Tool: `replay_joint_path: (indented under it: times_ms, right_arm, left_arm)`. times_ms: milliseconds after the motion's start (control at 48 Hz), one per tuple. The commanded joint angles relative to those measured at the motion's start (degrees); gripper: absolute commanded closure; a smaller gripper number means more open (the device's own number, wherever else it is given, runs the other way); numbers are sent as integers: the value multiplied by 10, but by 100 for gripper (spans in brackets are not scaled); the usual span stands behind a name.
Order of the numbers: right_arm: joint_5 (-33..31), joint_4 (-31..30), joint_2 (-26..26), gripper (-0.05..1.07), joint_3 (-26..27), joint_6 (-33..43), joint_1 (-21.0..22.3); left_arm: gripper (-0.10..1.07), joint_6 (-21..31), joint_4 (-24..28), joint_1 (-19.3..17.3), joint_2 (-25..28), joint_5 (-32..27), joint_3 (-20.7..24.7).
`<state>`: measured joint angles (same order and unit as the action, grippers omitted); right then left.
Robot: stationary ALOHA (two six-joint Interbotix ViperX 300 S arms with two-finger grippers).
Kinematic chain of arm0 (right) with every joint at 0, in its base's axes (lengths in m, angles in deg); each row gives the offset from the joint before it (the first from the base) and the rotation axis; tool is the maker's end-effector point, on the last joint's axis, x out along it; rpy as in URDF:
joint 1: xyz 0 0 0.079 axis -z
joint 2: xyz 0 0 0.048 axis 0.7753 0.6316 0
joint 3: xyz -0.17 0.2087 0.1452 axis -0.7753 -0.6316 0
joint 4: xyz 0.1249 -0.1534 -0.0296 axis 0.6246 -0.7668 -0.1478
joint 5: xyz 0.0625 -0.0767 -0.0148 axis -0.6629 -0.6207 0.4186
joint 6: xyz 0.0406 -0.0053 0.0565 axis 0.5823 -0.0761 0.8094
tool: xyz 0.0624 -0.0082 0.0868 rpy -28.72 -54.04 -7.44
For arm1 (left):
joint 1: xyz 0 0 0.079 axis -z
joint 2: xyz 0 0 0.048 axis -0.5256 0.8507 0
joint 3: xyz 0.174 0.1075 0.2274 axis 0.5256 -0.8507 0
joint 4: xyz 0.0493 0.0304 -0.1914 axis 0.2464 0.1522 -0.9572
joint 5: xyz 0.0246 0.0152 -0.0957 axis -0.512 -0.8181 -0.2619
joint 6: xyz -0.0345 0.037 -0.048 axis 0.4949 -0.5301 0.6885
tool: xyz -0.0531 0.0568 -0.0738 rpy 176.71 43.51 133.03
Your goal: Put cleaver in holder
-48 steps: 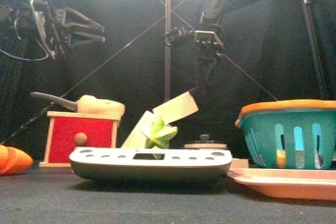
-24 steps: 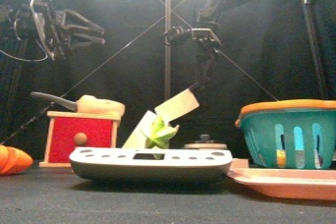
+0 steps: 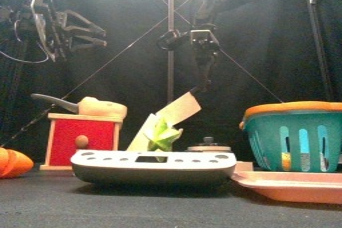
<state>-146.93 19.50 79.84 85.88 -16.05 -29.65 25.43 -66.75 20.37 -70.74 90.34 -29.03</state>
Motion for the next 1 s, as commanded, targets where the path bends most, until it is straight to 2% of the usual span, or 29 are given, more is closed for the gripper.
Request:
replay_joint_path:
  times_ms: [0, 208, 500, 979]
  right_arm:
    - [-11, 2, -6, 54, 29, -3, 5]
    - [-47, 3, 12, 54, 60, -4, 10]
    - [-52, 4, 25, 54, 91, -4, 13]
    - [-46, 25, 40, 54, 98, -2, 24]
  left_arm:
    - [24, -1, 0, -2, 1, 1, 7]
    - [24, -1, -1, -2, 1, -9, 7]
    - [24, -1, -1, -3, 1, -11, 7]
    - [24, -1, -1, -2, 1, -17, 7]
